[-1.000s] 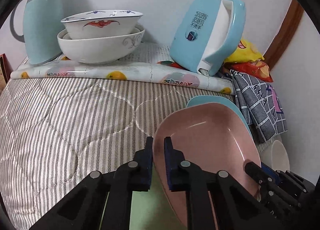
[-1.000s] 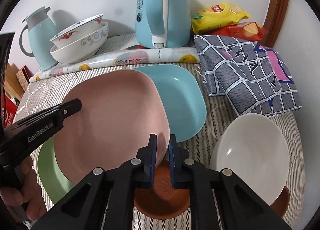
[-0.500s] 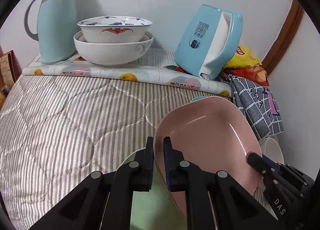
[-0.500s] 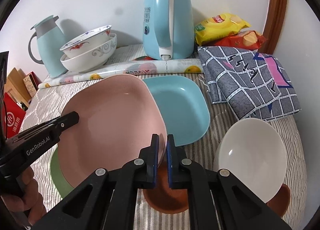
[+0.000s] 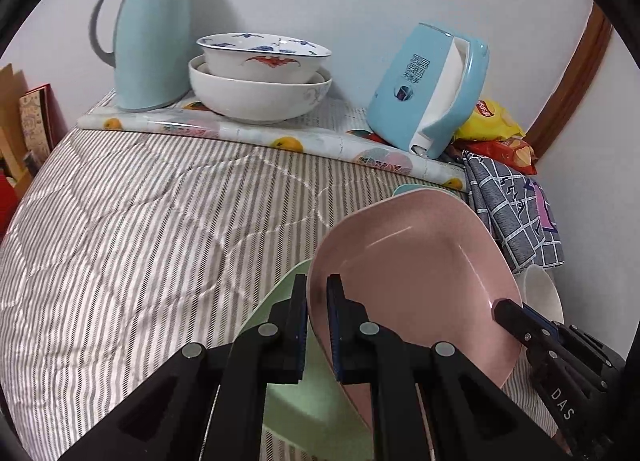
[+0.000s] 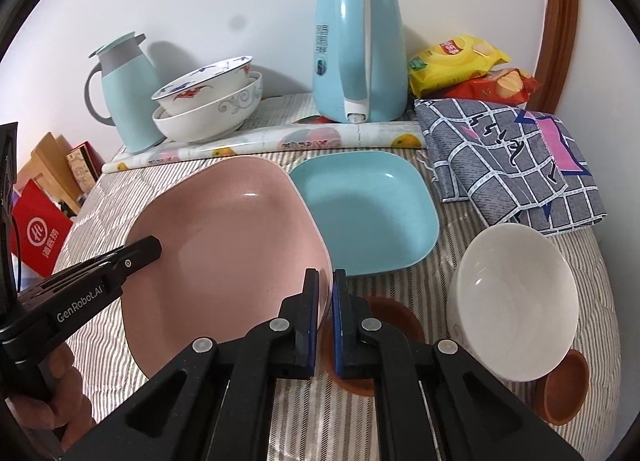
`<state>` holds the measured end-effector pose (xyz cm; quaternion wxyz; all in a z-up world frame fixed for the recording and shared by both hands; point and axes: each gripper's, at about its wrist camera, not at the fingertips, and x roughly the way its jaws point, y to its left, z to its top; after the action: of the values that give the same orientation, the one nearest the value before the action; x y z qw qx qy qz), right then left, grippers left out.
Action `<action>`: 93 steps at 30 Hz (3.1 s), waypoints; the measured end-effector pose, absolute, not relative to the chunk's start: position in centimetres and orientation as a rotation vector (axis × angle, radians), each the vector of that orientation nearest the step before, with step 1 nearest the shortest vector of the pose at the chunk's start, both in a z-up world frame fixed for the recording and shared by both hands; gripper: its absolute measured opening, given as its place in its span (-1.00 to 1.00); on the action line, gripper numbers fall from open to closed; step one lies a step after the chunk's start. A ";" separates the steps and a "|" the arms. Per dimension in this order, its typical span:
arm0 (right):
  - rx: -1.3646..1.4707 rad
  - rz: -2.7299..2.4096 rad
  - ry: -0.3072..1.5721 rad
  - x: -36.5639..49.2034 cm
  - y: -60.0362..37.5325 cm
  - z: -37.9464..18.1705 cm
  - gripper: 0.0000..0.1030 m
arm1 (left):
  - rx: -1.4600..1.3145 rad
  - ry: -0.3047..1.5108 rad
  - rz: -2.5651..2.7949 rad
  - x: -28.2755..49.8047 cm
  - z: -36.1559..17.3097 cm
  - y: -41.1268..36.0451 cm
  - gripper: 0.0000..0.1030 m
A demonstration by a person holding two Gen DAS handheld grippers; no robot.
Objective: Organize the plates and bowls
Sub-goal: 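Lift the pink plate with the right tool and carry it onto the green plate, then open the right tool to release the pink plate and withdraw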
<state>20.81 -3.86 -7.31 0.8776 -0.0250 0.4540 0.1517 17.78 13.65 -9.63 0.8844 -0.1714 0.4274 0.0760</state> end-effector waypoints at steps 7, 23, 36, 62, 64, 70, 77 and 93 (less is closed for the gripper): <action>-0.063 0.353 0.958 20.1 -3.1 -7.8 -0.89 | -0.385 0.892 0.190 16.3 -10.0 14.5 -0.81; -0.115 0.400 1.015 20.0 -1.4 -10.6 -0.90 | -0.435 0.950 0.228 15.1 -12.5 15.7 -0.81; -0.153 0.396 1.030 20.8 -0.4 -11.5 -0.85 | -0.456 0.970 0.221 14.8 -13.1 15.9 -0.79; -0.129 0.359 0.960 17.2 -4.2 -8.2 0.00 | -0.365 0.966 0.240 13.0 -10.0 13.2 -0.12; -0.136 0.349 0.945 16.9 -4.5 -7.8 0.17 | -0.354 0.955 0.237 13.0 -9.5 12.8 -0.04; -0.134 0.298 0.900 16.5 -6.1 -6.1 0.29 | -0.335 0.935 0.223 13.3 -8.2 11.8 0.10; -0.097 0.233 0.885 17.5 -8.4 -4.6 0.30 | -0.294 0.909 0.199 14.7 -6.4 10.4 0.35; -0.045 0.198 0.933 21.5 -10.5 -4.2 0.49 | -0.196 0.898 0.137 19.0 -5.7 8.7 0.37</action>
<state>21.54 -10.52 -4.17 0.8881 -0.0217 0.4491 0.0951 19.02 8.72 -5.75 0.8940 -0.0945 0.4329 0.0658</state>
